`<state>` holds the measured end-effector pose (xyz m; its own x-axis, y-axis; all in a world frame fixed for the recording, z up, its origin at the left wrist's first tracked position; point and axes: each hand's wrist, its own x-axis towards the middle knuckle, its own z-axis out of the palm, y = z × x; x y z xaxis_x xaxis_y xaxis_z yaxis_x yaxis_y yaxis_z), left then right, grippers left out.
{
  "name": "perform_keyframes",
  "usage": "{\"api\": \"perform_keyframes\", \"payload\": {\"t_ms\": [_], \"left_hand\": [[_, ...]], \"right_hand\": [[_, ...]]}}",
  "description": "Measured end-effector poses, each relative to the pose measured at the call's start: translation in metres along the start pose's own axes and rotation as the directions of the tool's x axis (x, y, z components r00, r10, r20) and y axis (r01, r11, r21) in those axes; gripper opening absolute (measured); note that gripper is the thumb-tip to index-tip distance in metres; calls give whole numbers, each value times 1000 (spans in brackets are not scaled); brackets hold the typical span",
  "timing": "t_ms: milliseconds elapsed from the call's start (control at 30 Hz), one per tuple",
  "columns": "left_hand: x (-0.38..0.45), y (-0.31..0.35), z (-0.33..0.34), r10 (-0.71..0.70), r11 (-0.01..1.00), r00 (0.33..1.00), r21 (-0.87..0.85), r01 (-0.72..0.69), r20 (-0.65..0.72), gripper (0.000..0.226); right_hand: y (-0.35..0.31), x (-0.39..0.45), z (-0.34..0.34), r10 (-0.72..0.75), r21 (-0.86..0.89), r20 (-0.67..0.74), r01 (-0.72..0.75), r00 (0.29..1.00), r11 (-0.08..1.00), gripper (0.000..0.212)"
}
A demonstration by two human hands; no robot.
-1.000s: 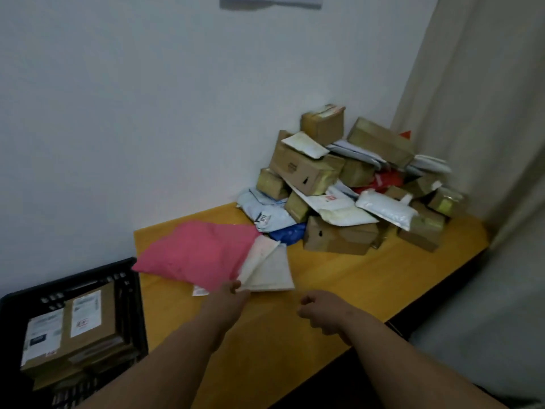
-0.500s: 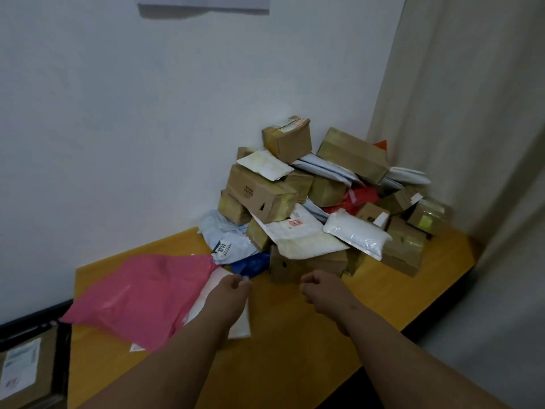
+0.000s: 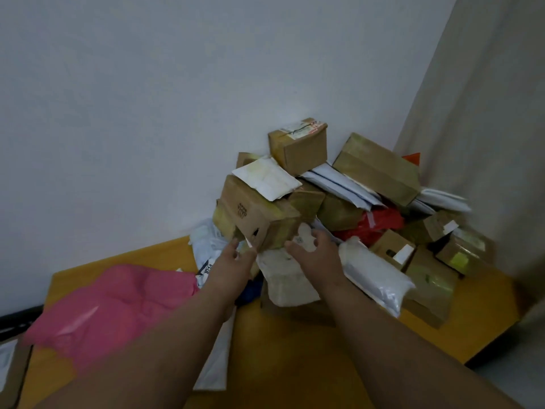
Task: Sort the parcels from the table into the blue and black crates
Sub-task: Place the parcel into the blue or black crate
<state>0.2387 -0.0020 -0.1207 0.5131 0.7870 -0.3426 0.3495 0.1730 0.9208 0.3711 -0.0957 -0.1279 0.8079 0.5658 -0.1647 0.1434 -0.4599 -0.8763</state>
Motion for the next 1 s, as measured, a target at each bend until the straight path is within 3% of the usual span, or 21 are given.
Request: {"api": "perform_keyframes", "payload": {"t_ms": [167, 333, 567, 667, 733, 833, 1000], "left_hand": [[27, 13, 17, -69, 997, 995, -22, 67, -71, 56], [36, 19, 24, -120, 987, 986, -118, 105, -120, 51], [29, 8, 17, -147, 975, 978, -186, 119, -147, 52], [19, 8, 10, -172, 955, 976, -264, 132, -135, 58], [8, 10, 3, -184, 929, 976, -344, 133, -118, 55], [-13, 16, -12, -197, 880, 979, -451, 151, -57, 39], [-50, 6, -55, -100, 866, 995, -491, 95, 16, 46]], "right_hand": [[-11, 47, 10, -70, -79, 75, 76, 995, 994, 115], [-17, 72, 28, -96, -80, 154, 110, 983, 991, 121], [-25, 61, 38, -54, 21, 147, 52, 988, 998, 87], [-31, 47, 28, -20, 242, 166, -21, 986, 970, 81], [-31, 36, 22, 39, 404, 242, -137, 969, 904, 79], [-30, 13, 20, 108, 559, 459, -381, 882, 737, 49], [-37, -36, 43, 87, 584, 625, -539, 776, 607, 41]]}}
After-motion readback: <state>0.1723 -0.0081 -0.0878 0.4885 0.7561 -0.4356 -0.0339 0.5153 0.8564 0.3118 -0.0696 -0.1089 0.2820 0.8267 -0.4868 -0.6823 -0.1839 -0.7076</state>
